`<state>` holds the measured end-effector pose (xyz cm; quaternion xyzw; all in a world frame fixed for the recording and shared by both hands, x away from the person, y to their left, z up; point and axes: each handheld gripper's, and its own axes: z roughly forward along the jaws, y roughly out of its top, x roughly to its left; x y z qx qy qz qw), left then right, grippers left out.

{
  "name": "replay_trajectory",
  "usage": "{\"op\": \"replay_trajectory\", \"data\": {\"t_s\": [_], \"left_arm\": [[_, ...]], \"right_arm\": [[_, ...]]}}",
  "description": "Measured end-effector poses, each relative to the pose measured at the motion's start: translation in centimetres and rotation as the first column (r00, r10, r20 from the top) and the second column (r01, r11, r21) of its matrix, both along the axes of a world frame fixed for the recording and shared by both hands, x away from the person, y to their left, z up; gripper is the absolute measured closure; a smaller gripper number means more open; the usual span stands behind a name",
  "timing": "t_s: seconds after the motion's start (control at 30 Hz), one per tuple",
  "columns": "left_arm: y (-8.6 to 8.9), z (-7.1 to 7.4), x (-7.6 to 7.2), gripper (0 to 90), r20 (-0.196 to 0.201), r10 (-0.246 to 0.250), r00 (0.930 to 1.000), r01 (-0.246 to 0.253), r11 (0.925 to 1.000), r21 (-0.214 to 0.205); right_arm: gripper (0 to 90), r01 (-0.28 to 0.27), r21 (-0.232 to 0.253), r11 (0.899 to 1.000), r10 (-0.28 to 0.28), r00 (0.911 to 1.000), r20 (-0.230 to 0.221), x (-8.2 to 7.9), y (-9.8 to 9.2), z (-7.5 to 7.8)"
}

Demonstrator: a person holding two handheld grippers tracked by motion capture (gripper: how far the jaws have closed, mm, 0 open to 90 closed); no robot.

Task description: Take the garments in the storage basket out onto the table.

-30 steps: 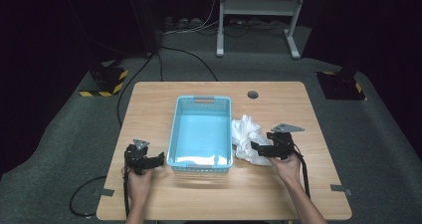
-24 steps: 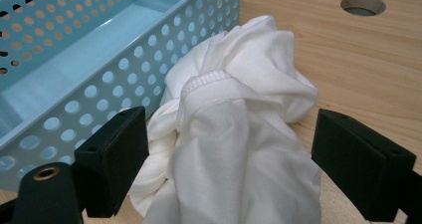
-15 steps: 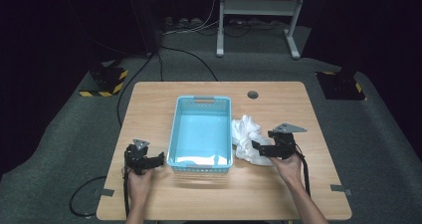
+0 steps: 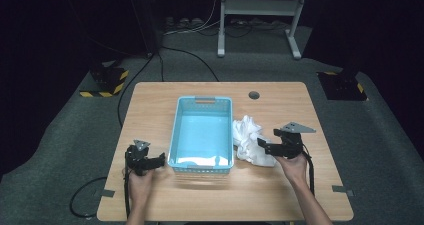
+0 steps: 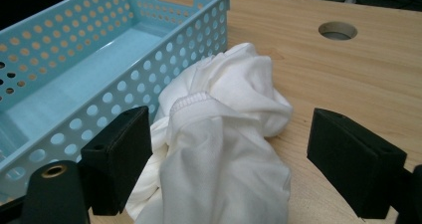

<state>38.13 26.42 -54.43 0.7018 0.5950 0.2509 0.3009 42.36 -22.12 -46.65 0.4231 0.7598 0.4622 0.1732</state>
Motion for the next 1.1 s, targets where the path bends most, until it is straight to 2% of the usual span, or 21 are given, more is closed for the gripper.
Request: {"op": "replay_trajectory", "data": {"t_s": [0.4, 1.1], "left_arm": [[0.0, 0.0, 0.0, 6.4, 0.000, 0.000, 1.0000, 0.000, 1.0000, 0.000], [0.0, 0.0, 0.0, 6.4, 0.000, 0.001, 1.0000, -0.001, 1.0000, 0.000]], "right_arm": [[18.3, 0.006, 0.024, 1.000, -0.007, 0.9988, 0.048, -0.4, -0.6, 1.4], [19.2, 0.039, 0.064, 0.997, -0.045, 0.9955, 0.084, -0.9, -2.4, 2.2]]}}
